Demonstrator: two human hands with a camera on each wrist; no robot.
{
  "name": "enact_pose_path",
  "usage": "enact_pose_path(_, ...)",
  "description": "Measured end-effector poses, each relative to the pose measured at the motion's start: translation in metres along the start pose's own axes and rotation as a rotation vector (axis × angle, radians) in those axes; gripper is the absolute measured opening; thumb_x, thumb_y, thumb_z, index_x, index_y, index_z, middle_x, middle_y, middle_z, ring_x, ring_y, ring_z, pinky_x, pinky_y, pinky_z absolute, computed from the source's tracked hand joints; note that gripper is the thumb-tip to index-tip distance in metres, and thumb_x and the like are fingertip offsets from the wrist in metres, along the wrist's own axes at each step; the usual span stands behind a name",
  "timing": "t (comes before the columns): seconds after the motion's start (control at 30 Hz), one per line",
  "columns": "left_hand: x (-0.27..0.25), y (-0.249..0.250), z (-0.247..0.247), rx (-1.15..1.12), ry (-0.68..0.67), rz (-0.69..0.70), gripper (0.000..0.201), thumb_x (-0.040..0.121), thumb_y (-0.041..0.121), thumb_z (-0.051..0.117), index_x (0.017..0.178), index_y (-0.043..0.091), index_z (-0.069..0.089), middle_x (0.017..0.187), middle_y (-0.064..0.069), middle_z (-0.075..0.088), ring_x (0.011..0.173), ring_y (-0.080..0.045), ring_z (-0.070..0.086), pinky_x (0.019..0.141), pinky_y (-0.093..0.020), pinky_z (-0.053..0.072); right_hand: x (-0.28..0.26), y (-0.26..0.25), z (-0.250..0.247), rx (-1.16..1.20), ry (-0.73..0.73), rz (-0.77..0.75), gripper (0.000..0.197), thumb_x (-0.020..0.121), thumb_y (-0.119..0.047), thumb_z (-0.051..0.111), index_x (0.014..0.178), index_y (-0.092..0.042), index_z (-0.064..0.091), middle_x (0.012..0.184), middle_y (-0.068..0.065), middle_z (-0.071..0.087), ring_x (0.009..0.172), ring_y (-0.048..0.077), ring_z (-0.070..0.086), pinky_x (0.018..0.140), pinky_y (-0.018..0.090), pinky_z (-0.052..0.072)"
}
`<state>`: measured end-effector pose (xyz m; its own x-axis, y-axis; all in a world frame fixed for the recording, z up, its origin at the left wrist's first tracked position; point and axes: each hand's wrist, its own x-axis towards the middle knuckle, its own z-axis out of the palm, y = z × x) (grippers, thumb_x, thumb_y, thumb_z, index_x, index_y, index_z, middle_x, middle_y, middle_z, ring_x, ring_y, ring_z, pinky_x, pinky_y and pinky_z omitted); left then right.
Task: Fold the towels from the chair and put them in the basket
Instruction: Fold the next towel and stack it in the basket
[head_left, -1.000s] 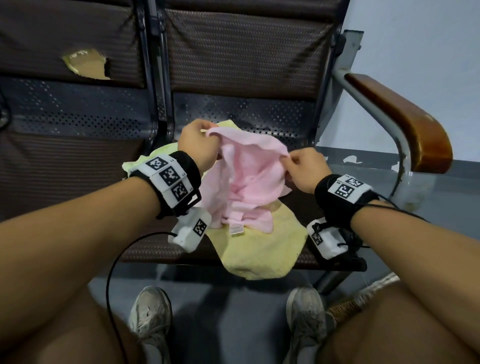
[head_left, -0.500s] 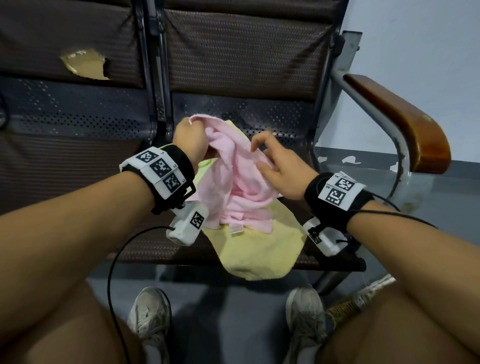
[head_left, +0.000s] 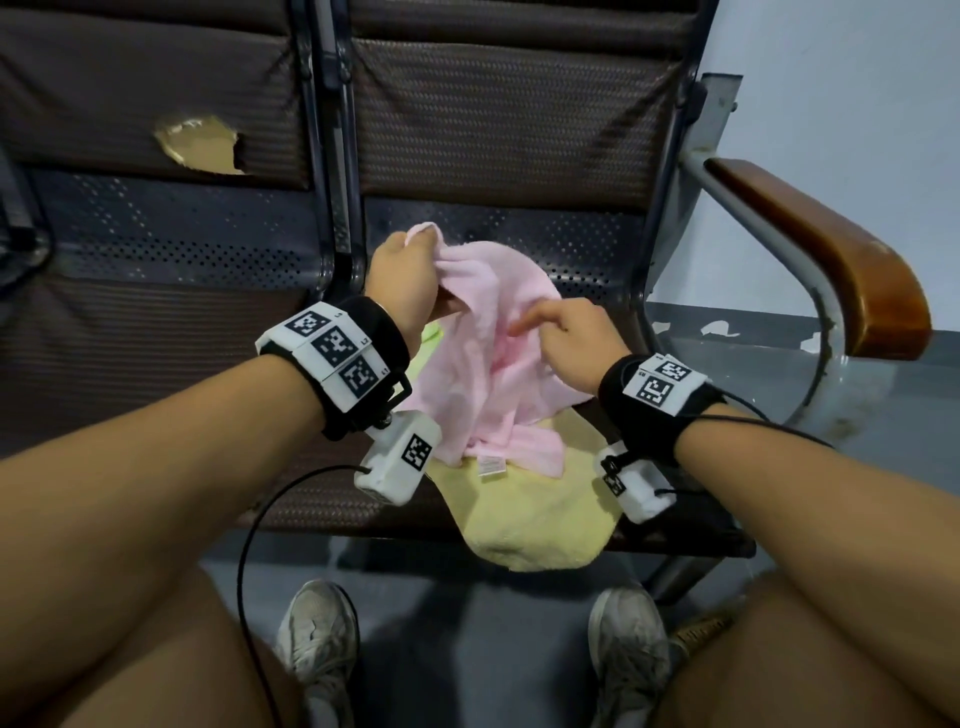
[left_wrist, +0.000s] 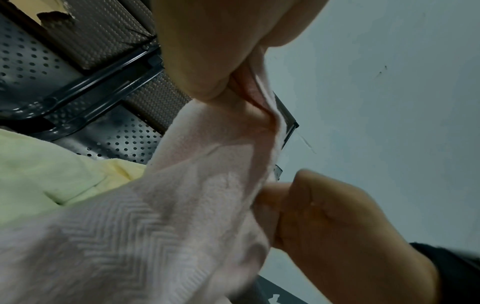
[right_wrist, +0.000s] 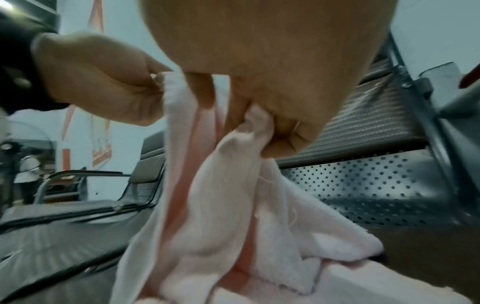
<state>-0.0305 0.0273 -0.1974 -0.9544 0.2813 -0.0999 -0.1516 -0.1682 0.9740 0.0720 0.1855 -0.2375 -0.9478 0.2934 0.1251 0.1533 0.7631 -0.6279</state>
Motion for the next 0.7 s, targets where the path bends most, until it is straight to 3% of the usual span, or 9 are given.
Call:
enact_pose_path(0.03, -0.002, 0.002, 0.001, -0.025, -0.014, -0.004, 0.010, 0.095, 0.016, 0.048, 0.089, 0.011, 0.054, 0.097, -0.016, 0.061, 0.087, -0.029, 0.065, 0.068, -0.039, 0.058, 0.000, -0.006, 0.002, 0.049, -0.038, -0.001, 0.032, 0.091, -0.023, 0.043, 0.082, -0.024, 0.074, 0.102, 0.005, 0.074, 0.093, 0.027, 0.069, 0.086, 0.041, 0.056)
enact_pose_path(0.1, -0.006, 0.006, 0.002, -0.050, -0.064, 0.009, 0.011, 0.091, 0.011, 0.049, 0.092, 0.007, 0.059, 0.099, -0.021, 0.067, 0.089, -0.032, 0.067, 0.074, -0.044, 0.061, -0.006, -0.017, 0.012, -0.010, -0.231, 0.007, 0.049, 0.089, -0.061, 0.046, 0.064, -0.022, 0.060, 0.069, 0.002, 0.065, 0.066, 0.025, 0.064, 0.063, 0.036, 0.051)
enact_pose_path(0.17, -0.010, 0.007, 0.002, -0.036, -0.097, 0.030, 0.018, 0.083, 0.003, 0.052, 0.098, 0.000, 0.062, 0.107, -0.028, 0.068, 0.096, -0.037, 0.068, 0.082, -0.049, 0.060, -0.011, -0.021, 0.026, -0.110, -0.375, 0.019, 0.065, 0.077, -0.082, 0.048, 0.062, -0.020, 0.058, 0.060, -0.004, 0.060, 0.057, 0.015, 0.058, 0.057, 0.031, 0.044)
enact_pose_path(0.2, -0.011, 0.006, 0.001, -0.019, -0.089, 0.035, 0.021, 0.080, -0.002, 0.053, 0.100, -0.002, 0.061, 0.111, -0.030, 0.067, 0.101, -0.040, 0.068, 0.084, -0.050, 0.060, -0.010, -0.021, 0.032, -0.141, -0.389, 0.006, 0.061, 0.080, -0.078, 0.052, 0.061, -0.019, 0.057, 0.058, -0.003, 0.059, 0.056, 0.015, 0.057, 0.057, 0.030, 0.043)
enact_pose_path(0.27, -0.010, 0.003, -0.003, 0.065, -0.051, 0.051, 0.020, 0.078, -0.008, 0.056, 0.097, -0.004, 0.059, 0.109, -0.031, 0.067, 0.104, -0.043, 0.067, 0.084, -0.054, 0.059, -0.004, -0.020, 0.031, -0.201, -0.325, -0.002, 0.049, 0.094, -0.051, 0.055, 0.057, -0.021, 0.048, 0.054, -0.001, 0.051, 0.056, 0.021, 0.053, 0.054, 0.028, 0.036)
enact_pose_path(0.37, 0.001, -0.002, -0.019, 0.192, 0.056, 0.004, 0.009, 0.081, -0.009, 0.056, 0.081, 0.000, 0.058, 0.095, -0.025, 0.067, 0.087, -0.036, 0.071, 0.069, -0.044, 0.063, 0.006, -0.014, 0.012, -0.174, -0.058, 0.061, 0.034, 0.097, -0.025, 0.050, 0.066, -0.014, 0.058, 0.067, 0.009, 0.063, 0.071, 0.033, 0.063, 0.064, 0.034, 0.050)
enact_pose_path(0.47, 0.008, -0.008, -0.036, 0.277, 0.086, -0.118, 0.013, 0.095, 0.004, 0.055, 0.096, 0.000, 0.067, 0.091, -0.020, 0.071, 0.067, -0.028, 0.073, 0.053, -0.029, 0.059, 0.006, -0.005, -0.010, -0.013, 0.207, 0.072, 0.028, 0.095, -0.020, 0.048, 0.086, -0.011, 0.073, 0.082, 0.012, 0.073, 0.079, 0.032, 0.067, 0.074, 0.037, 0.054)
enact_pose_path(0.6, 0.006, -0.012, -0.034, 0.336, 0.057, -0.201, 0.016, 0.097, 0.022, 0.054, 0.101, 0.012, 0.066, 0.086, -0.009, 0.070, 0.058, -0.019, 0.070, 0.043, -0.021, 0.052, 0.009, -0.005, -0.020, 0.067, 0.325, -0.010, 0.024, 0.096, -0.018, 0.048, 0.080, -0.014, 0.066, 0.069, -0.001, 0.060, 0.066, 0.017, 0.054, 0.062, 0.029, 0.038)
enact_pose_path(0.7, 0.011, -0.008, -0.031, 0.327, 0.097, -0.210, 0.024, 0.095, 0.007, 0.041, 0.107, 0.002, 0.061, 0.080, -0.014, 0.067, 0.053, -0.021, 0.066, 0.044, -0.024, 0.053, 0.007, -0.002, -0.020, 0.032, 0.287, -0.097, 0.026, 0.097, -0.021, 0.051, 0.074, -0.010, 0.057, 0.069, 0.006, 0.056, 0.067, 0.022, 0.051, 0.064, 0.037, 0.037)
